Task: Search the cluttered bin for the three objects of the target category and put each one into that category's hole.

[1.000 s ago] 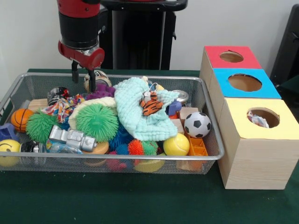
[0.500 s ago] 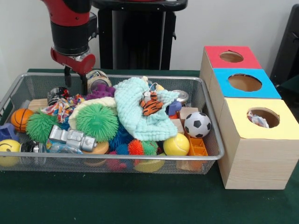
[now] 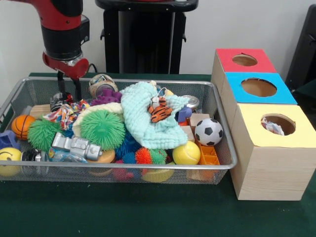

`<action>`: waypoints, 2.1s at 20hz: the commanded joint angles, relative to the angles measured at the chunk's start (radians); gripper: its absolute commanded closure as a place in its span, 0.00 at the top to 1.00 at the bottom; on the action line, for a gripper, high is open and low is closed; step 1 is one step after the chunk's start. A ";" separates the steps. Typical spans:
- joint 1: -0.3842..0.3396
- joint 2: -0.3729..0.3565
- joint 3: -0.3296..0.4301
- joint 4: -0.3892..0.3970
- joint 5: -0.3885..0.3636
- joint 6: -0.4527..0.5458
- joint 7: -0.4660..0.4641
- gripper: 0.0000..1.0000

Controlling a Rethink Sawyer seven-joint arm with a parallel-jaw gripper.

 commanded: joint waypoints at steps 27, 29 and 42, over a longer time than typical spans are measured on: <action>-0.037 -0.035 0.266 -0.086 0.020 0.164 -0.176 1.00; -0.034 -0.014 0.263 -0.099 0.004 0.137 -0.162 1.00; -0.032 0.046 0.225 -0.189 -0.079 0.072 -0.166 1.00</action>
